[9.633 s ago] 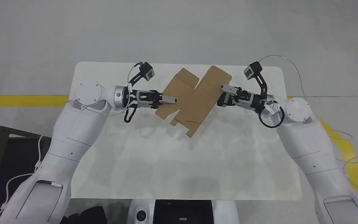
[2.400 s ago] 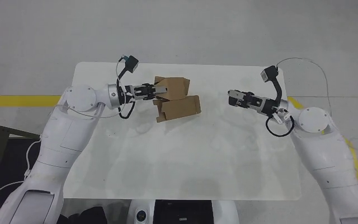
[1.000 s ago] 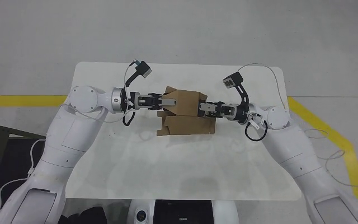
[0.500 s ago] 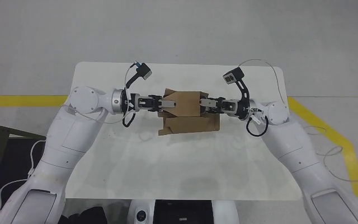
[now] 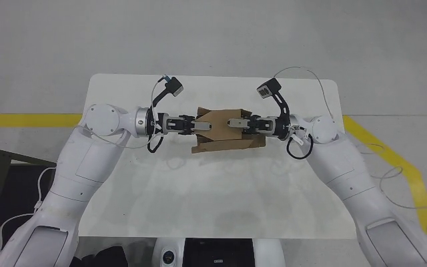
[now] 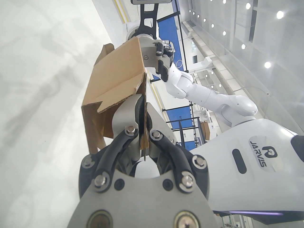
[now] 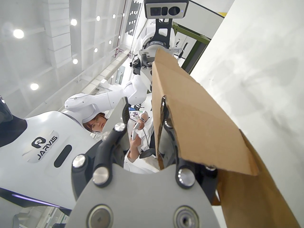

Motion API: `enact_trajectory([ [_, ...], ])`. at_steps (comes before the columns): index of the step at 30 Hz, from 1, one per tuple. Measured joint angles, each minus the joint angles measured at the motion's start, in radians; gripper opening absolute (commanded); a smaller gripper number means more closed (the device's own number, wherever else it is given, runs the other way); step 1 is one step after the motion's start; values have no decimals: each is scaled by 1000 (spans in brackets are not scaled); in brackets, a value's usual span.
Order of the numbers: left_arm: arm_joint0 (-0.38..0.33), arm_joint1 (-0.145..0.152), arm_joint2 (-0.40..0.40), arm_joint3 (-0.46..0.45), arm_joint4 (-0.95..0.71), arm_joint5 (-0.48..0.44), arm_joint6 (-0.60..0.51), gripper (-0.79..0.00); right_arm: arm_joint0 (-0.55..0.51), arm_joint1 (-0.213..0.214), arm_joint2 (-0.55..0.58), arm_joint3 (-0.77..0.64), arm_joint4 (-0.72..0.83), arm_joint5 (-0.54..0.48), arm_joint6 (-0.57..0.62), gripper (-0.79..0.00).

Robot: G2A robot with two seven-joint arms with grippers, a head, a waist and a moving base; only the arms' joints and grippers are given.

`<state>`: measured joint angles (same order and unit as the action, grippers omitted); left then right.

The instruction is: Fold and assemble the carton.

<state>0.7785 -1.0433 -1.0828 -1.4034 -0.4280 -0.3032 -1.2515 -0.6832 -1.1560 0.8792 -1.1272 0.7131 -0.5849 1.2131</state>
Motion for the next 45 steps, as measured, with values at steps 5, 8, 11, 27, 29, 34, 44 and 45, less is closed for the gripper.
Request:
enact_trajectory([
  [5, 1, 0, -1, 0, 2, 0, 1, -785, 5, -5, 3, 11, -13, 6, 11, -631],
  [8, 1, 0, -1, 0, 2, 1, 1, -785, 7, -6, 6, 17, -30, 12, 16, -668],
  [11, 1, 1, -2, -1, 2, 3, 0, -785, 6, -8, 9, 19, -40, 16, 18, -767],
  [27, 5, 2, -27, -10, -55, 25, 15, 0, 2, -15, 24, 6, -131, 55, -27, -785],
  [29, 9, 1, -32, -16, -88, 39, 20, 0, -1, -15, 25, -2, -149, 61, -40, -785],
  [34, 10, -1, -39, -34, -142, 63, 16, 0, -10, -16, 32, -20, -189, 77, -87, -785],
  [44, 4, -6, -44, -46, -214, 121, 27, 0, -38, -17, 53, -42, -228, 111, -173, -785],
  [45, 3, -7, -42, -46, -214, 122, 29, 0, -39, -18, 54, -45, -228, 112, -175, -785],
])
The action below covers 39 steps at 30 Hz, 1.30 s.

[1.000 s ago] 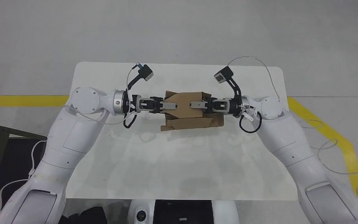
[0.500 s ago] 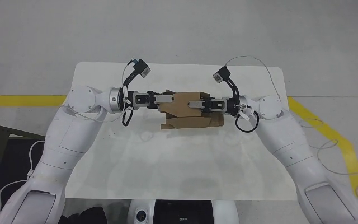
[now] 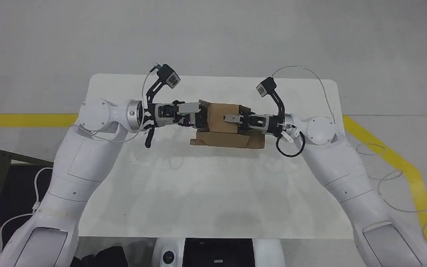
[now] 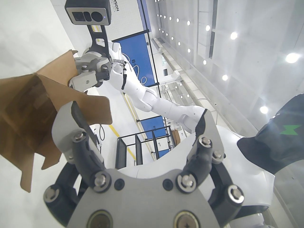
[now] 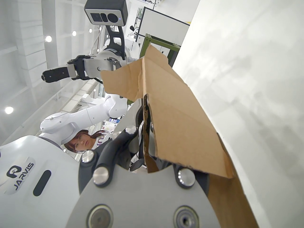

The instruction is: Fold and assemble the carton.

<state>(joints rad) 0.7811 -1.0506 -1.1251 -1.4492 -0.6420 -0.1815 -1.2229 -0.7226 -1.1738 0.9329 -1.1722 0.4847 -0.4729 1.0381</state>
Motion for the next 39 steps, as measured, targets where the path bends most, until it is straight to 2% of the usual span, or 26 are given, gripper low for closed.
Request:
enact_trajectory([
  [14, -35, -19, 54, 30, 48, -23, 33, 0, -27, -9, 3, -66, -4, 17, -20, -785],
  [28, -52, -26, 68, 34, 82, -29, 20, 0, -40, -12, 18, -87, -32, 29, -21, -785],
  [39, -17, -10, -13, 75, 59, -26, 5, 0, -66, -4, 66, -86, -37, 28, -22, -785],
])
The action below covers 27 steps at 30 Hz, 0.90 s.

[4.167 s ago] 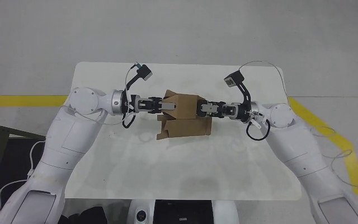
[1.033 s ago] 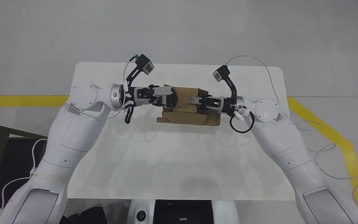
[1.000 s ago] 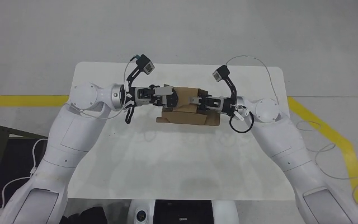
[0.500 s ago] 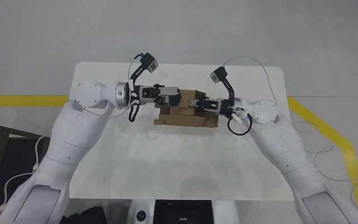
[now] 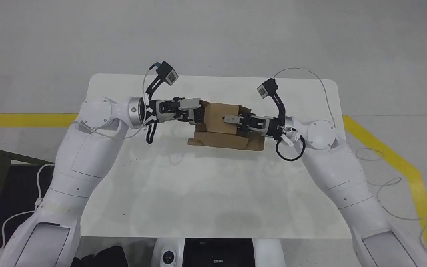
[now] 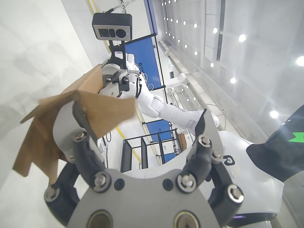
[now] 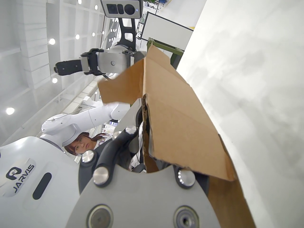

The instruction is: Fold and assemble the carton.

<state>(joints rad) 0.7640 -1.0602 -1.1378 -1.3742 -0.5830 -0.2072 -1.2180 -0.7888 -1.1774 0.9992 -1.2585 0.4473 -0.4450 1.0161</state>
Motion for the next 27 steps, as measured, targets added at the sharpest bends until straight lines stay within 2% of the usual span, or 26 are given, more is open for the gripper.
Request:
enact_trajectory([
  [11, 50, 14, -49, -17, 21, 20, 23, 0, -26, -2, -4, -51, 0, 17, 16, -785],
  [27, 29, 6, -28, -21, 19, 22, 33, 0, -22, -26, -72, -77, 22, 16, 53, -785],
])
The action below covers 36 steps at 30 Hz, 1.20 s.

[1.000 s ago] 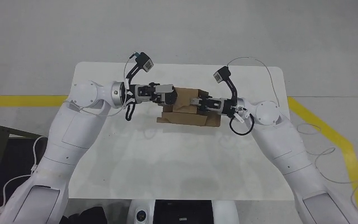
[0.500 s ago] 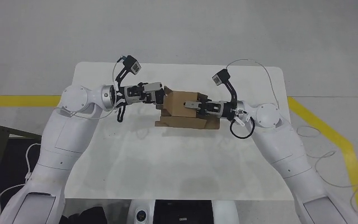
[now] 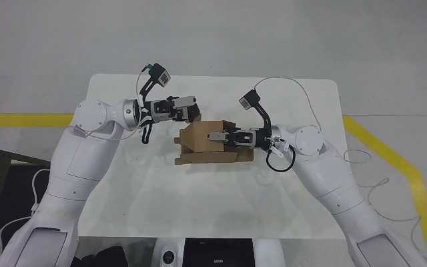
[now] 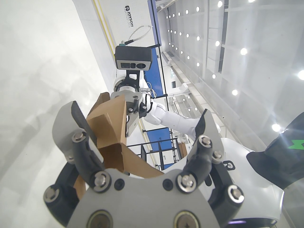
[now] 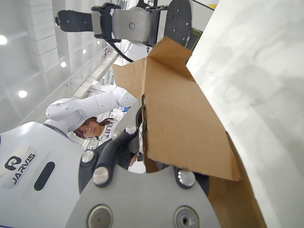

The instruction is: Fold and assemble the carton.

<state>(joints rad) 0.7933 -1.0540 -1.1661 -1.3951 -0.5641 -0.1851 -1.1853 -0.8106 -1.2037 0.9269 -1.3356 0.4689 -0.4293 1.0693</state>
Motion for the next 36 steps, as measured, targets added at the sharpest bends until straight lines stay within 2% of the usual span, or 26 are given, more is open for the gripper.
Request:
enact_trajectory([
  [13, -9, -8, 24, -2, -7, -4, -10, 0, 8, -11, -8, 22, 8, -8, 3, -785],
  [27, -14, 1, -1, -13, 83, -21, 10, 0, -2, 7, 91, 37, -51, 0, -63, -785],
  [36, -3, -2, 17, -40, 78, -9, 12, 0, -7, 11, 124, 36, -70, 10, -110, -785],
])
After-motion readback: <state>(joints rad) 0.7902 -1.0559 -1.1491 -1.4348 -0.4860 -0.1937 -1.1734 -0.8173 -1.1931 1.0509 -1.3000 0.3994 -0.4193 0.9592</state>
